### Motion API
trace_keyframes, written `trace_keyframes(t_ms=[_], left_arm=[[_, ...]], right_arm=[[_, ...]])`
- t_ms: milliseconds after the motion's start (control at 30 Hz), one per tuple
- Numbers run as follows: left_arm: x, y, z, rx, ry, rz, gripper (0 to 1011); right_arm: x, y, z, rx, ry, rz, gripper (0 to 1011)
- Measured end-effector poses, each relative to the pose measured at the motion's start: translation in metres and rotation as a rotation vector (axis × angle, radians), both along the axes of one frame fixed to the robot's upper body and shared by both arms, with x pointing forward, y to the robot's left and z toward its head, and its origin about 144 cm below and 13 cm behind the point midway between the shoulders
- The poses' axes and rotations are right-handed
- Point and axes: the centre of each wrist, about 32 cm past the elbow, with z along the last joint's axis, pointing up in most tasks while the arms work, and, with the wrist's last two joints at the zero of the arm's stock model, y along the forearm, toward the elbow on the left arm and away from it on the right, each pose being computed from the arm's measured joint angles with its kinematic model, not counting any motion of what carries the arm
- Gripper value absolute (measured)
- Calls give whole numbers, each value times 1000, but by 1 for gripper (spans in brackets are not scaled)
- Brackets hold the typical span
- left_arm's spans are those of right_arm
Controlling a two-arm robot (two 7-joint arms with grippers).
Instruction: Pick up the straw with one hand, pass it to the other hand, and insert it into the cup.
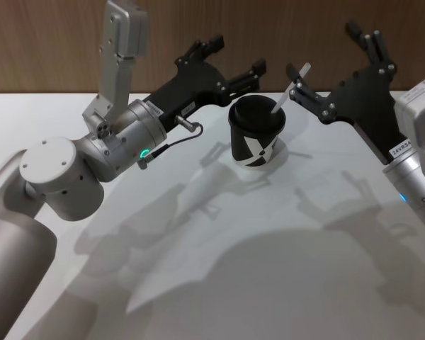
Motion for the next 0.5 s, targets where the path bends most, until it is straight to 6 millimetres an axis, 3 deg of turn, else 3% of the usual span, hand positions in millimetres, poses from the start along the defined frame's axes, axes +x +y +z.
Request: trace_keyframes(t_ms=[500], left_arm=[[5, 2, -6, -61, -6, -105, 1003]], right_arm=[[5, 8, 4, 94, 11, 19, 1001]])
